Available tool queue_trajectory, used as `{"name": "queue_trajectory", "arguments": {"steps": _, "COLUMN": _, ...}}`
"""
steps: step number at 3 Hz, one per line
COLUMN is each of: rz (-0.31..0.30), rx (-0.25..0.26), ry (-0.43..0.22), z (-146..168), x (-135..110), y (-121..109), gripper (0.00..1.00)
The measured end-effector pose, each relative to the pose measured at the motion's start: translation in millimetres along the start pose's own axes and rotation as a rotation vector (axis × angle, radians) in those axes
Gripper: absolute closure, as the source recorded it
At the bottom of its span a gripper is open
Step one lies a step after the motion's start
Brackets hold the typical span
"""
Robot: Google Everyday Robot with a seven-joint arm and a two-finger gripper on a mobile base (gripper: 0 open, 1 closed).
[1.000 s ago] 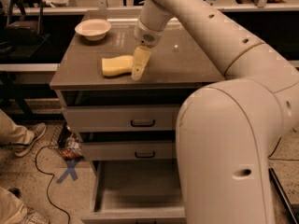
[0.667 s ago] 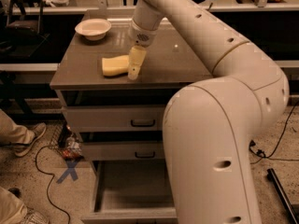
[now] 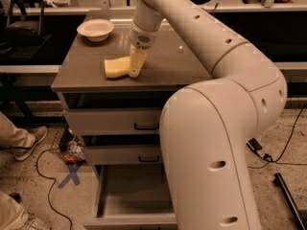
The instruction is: Place sponge into bottom drawer
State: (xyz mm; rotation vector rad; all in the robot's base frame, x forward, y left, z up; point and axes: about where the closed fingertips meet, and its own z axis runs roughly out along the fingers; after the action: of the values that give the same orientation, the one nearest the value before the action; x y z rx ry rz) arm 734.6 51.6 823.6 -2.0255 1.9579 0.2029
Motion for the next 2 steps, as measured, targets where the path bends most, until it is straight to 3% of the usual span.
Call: {"name": "queue_trajectory", "arguments": {"steps": 2, "rz": 0.076, "rx": 0.014, "ry": -0.061, "z": -16, "x": 16, "y": 11, "gripper": 0.88}}
